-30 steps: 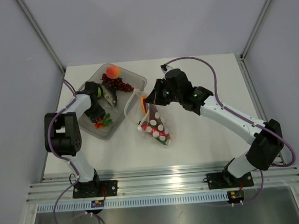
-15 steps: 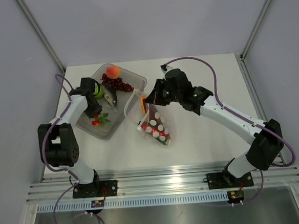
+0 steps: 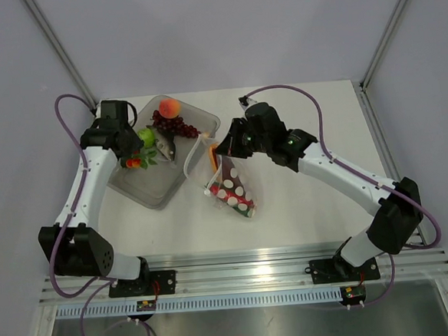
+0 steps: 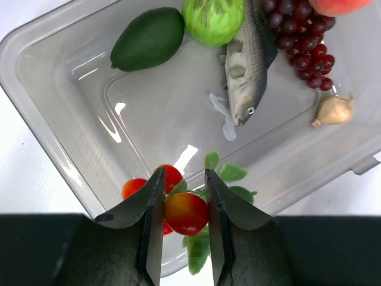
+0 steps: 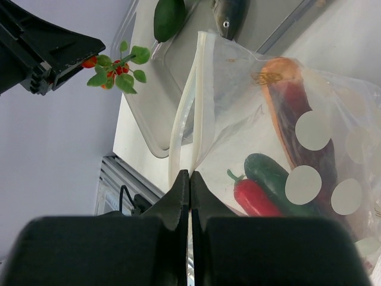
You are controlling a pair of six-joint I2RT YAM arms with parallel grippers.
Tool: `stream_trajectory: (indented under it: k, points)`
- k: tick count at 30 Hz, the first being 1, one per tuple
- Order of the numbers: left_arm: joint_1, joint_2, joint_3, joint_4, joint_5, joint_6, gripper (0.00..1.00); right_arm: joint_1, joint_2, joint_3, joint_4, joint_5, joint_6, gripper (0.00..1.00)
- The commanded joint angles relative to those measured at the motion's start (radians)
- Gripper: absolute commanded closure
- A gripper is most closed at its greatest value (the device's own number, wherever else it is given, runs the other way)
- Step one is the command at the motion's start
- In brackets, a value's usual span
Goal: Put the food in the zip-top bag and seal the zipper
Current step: Pick up the fake fruit from the bin, then place the fake fruit in the zipper food storage bag.
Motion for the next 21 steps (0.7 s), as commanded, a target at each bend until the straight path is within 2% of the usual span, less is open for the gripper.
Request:
stream_trajectory:
  k: [1, 6, 15, 21]
  points:
    - [-0.004, -0.040, 0.078, -0.026, 0.038, 0.037, 1.00, 0.020, 0.029, 0.086, 0.049, -0.010, 0.005, 1.00]
    - [-0.027, -0.064, 0.138, -0.054, 0.104, 0.054, 1.00, 0.031, 0.083, 0.152, 0.038, -0.024, 0.004, 1.00]
    - [-0.138, -0.103, 0.261, -0.095, 0.150, 0.073, 1.00, 0.040, 0.119, 0.192, 0.046, -0.028, 0.016, 1.00]
    - [-0.210, -0.110, 0.273, -0.083, 0.239, 0.043, 1.00, 0.040, 0.122, 0.201, 0.050, -0.036, 0.019, 1.00]
